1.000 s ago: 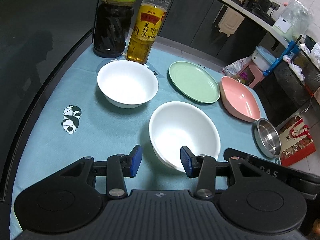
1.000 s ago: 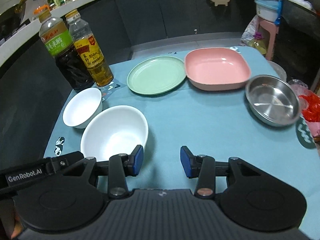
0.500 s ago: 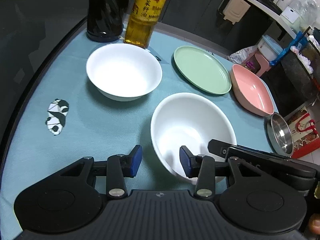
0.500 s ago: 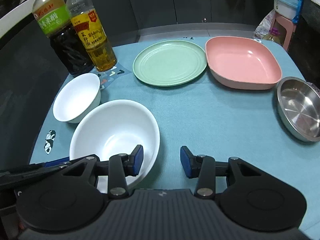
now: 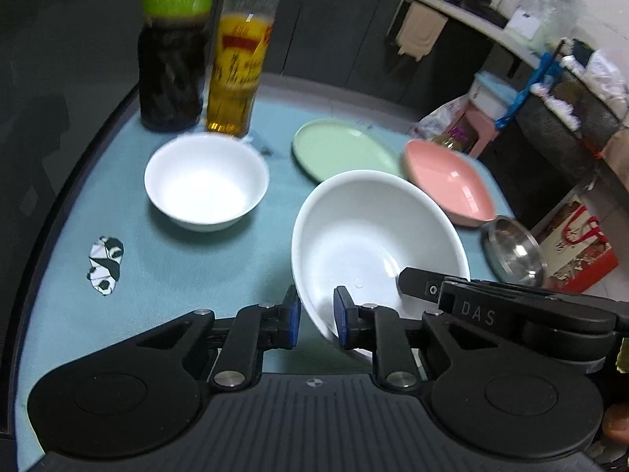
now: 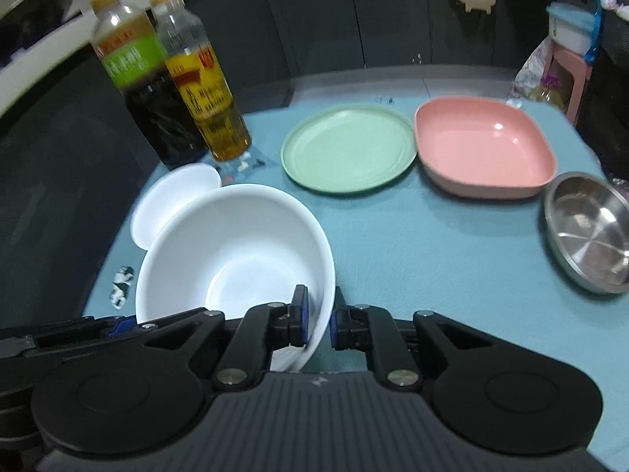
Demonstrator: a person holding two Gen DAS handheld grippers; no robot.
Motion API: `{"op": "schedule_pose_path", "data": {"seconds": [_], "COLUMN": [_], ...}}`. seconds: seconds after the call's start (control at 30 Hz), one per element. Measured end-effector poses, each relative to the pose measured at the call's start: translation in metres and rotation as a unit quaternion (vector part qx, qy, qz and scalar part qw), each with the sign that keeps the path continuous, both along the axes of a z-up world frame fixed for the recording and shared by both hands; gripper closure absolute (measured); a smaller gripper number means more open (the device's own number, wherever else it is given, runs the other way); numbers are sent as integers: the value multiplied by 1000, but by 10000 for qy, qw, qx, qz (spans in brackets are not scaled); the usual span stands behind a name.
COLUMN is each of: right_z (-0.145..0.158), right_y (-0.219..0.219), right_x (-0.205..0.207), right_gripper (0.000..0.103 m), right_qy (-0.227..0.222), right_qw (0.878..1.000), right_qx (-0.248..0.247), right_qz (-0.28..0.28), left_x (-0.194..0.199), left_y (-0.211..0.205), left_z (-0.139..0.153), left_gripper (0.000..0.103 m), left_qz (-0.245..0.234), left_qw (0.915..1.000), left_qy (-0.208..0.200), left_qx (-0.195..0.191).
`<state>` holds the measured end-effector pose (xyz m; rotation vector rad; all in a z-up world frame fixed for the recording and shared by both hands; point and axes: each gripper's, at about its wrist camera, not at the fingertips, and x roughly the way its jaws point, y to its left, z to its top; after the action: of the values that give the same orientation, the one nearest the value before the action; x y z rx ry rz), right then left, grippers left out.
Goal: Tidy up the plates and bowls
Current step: 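Lower the white bowl into the black bowl and open the left gripper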
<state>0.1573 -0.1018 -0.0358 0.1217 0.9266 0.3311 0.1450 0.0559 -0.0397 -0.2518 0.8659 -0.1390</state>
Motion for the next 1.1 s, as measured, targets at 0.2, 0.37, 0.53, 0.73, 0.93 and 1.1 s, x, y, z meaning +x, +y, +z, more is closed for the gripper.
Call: {"op": "schedule_pose_path", "data": {"seconds": [0.2,0.37,0.53,0.73,0.93,1.1], "right_z": [30,38,31,20,9,5], "right_y": [-16,-26,-30,-37,-43,-43], "right_x": [-41,-75,-101,-126,-142,-143], "right_gripper": [90,89,88,88,87,87], "right_qy": [-367,-486,-368,-174,-9,84], "right_qw": [9993,9988,9993,9997,9997,9996], "right_qx": [74,51,51,66,56,48], "right_qz": [-68,-76,-105,-168,-234,-275], "left_x": [-38,-67,-91,-116,-124,-127], "left_y": [-11,-17,-23,-30,-39,-40], "left_z": [26,29,23,13,1,-4], "left_gripper": [86,86,86,86,86,86], "left_qz": [-243,-411,-534,-705,-820,-822], "left_qw": [9992,9988,9983,9972,9957,9953], "left_qy": [-311,-276,-155,46,290,362], "left_qx": [46,65,160,246,328,360]}}
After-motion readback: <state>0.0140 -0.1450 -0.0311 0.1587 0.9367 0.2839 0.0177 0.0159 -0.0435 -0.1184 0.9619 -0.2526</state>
